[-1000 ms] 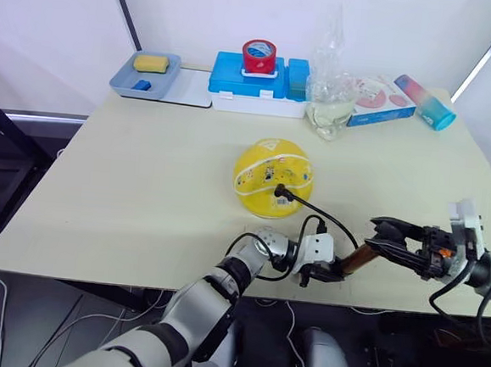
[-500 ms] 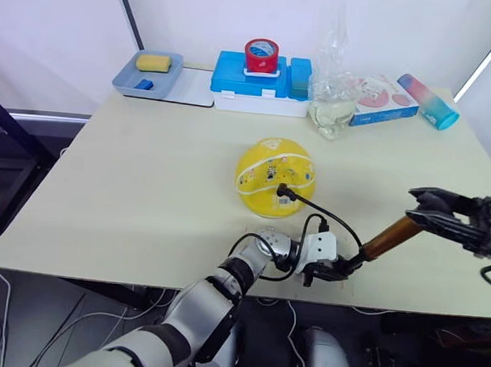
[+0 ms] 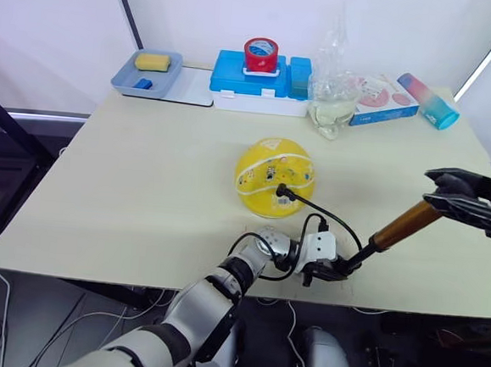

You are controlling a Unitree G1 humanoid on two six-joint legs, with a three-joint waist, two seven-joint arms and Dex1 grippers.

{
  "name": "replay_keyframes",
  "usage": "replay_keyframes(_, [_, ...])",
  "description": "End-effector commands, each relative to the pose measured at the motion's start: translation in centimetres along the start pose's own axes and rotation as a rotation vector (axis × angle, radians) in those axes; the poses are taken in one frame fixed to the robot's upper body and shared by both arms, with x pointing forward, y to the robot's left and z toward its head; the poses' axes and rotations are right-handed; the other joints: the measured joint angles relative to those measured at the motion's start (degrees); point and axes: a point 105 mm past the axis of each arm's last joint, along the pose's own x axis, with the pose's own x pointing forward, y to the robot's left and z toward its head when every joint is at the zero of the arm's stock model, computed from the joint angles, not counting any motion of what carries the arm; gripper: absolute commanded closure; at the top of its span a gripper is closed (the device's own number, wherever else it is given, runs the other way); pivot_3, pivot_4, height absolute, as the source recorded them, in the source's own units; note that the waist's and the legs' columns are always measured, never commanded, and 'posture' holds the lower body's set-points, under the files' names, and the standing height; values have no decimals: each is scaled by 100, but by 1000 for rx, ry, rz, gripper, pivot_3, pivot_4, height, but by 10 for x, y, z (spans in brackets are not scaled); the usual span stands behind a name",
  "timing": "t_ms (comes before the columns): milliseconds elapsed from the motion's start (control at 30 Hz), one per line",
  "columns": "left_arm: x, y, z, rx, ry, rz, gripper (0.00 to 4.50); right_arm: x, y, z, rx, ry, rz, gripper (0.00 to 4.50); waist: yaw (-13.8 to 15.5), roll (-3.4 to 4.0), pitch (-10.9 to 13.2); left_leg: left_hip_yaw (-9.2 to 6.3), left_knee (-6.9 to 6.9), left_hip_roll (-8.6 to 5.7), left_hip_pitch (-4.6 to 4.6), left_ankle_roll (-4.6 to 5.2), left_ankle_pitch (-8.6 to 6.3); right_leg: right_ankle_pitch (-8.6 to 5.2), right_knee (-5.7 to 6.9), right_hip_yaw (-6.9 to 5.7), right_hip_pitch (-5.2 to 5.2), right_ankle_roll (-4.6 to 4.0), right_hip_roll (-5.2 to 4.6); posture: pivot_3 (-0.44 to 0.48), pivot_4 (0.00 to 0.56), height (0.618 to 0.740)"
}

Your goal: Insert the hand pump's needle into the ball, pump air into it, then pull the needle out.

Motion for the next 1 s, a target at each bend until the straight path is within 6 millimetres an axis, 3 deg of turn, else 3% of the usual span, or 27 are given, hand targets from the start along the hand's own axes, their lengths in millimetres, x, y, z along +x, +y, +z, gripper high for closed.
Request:
replay_keyframes(33, [-1, -14, -21, -45, 70, -48, 3358, 6, 2, -24, 35, 39, -14, 2578, -2, -1, -1, 0, 0, 0, 1, 0, 0, 0, 0, 0, 1, 0, 0, 0, 150, 739])
replay_keyframes(167, [-1, -14, -20, -35, 69, -49, 3359, 14, 7, -60, 99, 89, 5, 2578, -4, 0, -2, 0, 0, 2, 4, 0, 0, -1, 2, 0, 1, 1, 2, 0, 150, 739])
replay_keyframes(367, [-1, -12, -20, -23, 72, -34, 3359, 23, 10, -97, 97, 144, 0, 2578, -4, 1, -3, 0, 0, 2, 5, 0, 0, -1, 3, 0, 1, 1, 4, 0, 150, 739])
replay_keyframes(500, [-1, -11, -20, -19, 62, -11, 3359, 28, 6, -106, 42, 124, -17, 2578, -4, 1, -3, 0, 0, 2, 5, 0, 0, -1, 3, 0, 1, 2, 4, 0, 150, 739])
replay_keyframes(1000, [0, -12, -20, 23, 68, -15, 3359, 4, 4, -8, -106, -17, 15, 2578, -1, 8, -3, 2, 2, 2, 10, 0, 0, 0, 4, 1, 5, 2, 1, 0, 150, 739])
